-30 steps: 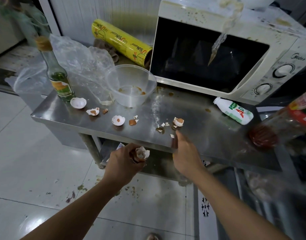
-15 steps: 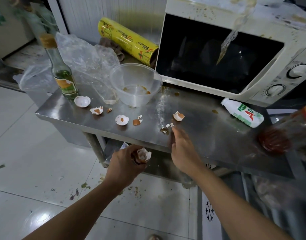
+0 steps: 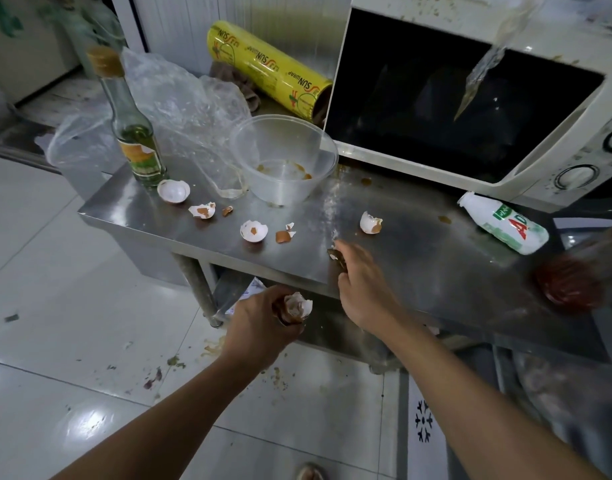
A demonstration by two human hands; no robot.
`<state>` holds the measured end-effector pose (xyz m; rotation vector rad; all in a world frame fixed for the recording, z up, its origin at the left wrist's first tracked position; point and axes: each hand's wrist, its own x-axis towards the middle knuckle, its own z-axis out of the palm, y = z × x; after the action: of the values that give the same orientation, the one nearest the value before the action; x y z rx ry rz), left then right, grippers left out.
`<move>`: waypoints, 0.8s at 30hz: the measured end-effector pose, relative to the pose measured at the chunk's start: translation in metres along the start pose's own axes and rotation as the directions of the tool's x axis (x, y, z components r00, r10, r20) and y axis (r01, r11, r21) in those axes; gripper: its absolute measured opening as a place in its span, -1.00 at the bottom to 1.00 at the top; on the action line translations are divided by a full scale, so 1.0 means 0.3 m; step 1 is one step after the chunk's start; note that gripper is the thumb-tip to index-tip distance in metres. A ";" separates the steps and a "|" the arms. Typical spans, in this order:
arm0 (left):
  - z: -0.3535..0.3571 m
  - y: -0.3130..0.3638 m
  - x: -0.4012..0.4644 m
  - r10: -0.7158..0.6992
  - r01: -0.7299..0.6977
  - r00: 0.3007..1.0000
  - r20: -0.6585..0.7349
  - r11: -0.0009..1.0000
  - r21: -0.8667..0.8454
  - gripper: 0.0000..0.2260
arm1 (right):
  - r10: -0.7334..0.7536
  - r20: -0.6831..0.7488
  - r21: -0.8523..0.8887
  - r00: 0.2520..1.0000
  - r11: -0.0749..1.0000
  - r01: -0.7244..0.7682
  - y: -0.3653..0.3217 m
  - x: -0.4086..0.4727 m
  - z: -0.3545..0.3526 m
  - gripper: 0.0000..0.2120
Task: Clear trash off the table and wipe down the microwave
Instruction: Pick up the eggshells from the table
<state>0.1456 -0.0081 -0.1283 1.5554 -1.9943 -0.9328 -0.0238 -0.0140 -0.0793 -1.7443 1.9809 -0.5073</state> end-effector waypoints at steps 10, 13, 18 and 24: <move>0.077 -0.006 0.014 -0.050 0.048 0.998 -0.033 0.997 -0.064 -0.59 | 0.187 -0.186 -0.009 0.964 0.981 -0.192 0.123 -0.005 -0.087 -0.64; 0.103 -0.017 0.012 -0.074 0.071 0.996 -0.042 0.995 -0.072 -0.59 | 0.133 -0.183 -0.005 0.974 0.991 -0.136 0.094 0.037 -0.064 -0.65; 0.135 -0.024 0.023 -0.109 0.107 0.994 -0.027 0.991 -0.081 -0.58 | 0.023 -0.151 0.032 0.988 0.999 -0.018 0.030 0.075 -0.020 -0.62; 0.162 -0.033 0.041 -0.148 0.144 0.988 -0.032 0.985 -0.096 -0.60 | 0.046 -0.138 0.015 0.989 0.999 -0.045 0.056 0.103 -0.064 -0.58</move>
<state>0.1148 -0.0096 -0.1692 1.6725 -1.8029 -1.0284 -0.0515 -0.0427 -0.0754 -1.6940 2.1025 -0.6385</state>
